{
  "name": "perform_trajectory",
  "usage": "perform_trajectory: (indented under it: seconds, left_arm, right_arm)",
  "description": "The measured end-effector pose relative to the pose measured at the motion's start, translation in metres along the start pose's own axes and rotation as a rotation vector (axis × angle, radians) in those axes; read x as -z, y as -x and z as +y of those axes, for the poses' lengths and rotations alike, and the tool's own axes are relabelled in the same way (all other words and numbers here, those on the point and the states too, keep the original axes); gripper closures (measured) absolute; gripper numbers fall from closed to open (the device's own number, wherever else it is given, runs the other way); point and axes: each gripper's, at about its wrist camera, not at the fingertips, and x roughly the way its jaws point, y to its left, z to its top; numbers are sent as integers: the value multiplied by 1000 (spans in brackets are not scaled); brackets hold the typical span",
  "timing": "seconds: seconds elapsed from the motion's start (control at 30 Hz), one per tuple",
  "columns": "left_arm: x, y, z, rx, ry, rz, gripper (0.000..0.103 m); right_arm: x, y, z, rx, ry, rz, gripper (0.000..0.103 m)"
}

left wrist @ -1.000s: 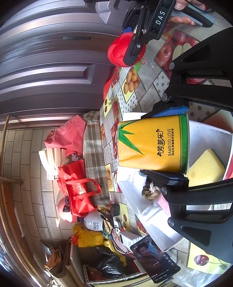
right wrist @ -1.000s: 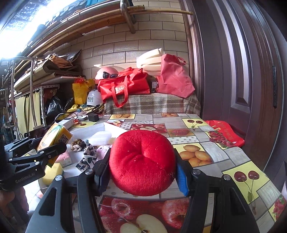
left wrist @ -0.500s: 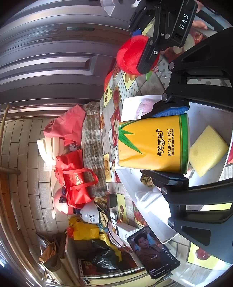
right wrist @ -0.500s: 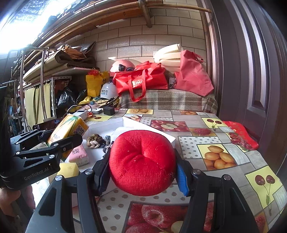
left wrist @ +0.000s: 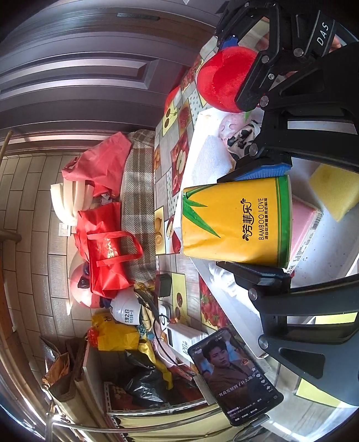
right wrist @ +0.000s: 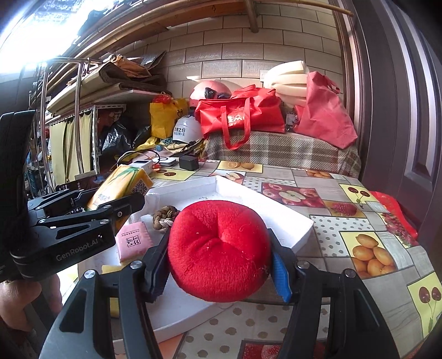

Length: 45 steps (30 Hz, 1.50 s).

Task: Organize soft objects
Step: 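Carry the yellow tissue pack and red plush apple over the white box, then lower both tools into the box and open them to drop the items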

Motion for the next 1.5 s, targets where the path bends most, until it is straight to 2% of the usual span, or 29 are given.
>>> perform_trajectory:
  seconds: [0.13,0.3,0.6,0.8,0.87,0.9,0.93,0.97,1.03,1.07,1.1,1.37,1.5]
  left_arm:
    - [-4,-12,8,1,16,24,53]
    - [-11,-24,16,-53,-11,1,53]
    - [-16,-32,26,-70,-7,-21,53]
    - [-19,-46,28,-92,7,36,53]
    - [-19,-45,25,-104,-6,28,46]
    - [-19,-43,22,-116,-17,18,32]
    - [-18,-41,20,-139,-26,5,24]
    - [-18,-40,20,-159,-25,-3,23]
    - [-18,-41,23,-170,-13,5,12]
    - [-18,-43,24,-181,-4,12,9]
    - [-18,-44,26,-192,3,20,1]
    - [-17,-45,21,-214,-19,23,0]
    - [-16,-43,15,-221,-44,1,0]
  right_arm:
    - [-3,-17,11,-39,41,46,40]
    - [-9,-42,10,-54,30,103,40]
    - [-21,-76,0,21,17,118,40]
    - [-22,-81,-5,34,-6,133,39]
    - [-23,-80,-6,44,-9,127,30]
    - [-24,-80,-6,51,-9,124,17]
    - [-24,-79,-5,57,-6,120,16]
    - [-24,-78,-5,67,-7,113,16]
    - [-25,-74,-6,81,-14,93,14]
    - [-25,-73,-8,84,-23,82,10]
    - [-25,-71,-11,85,-35,74,0]
    - [-26,-65,-11,99,-43,38,0]
    - [-25,-55,-12,109,-56,-12,0]
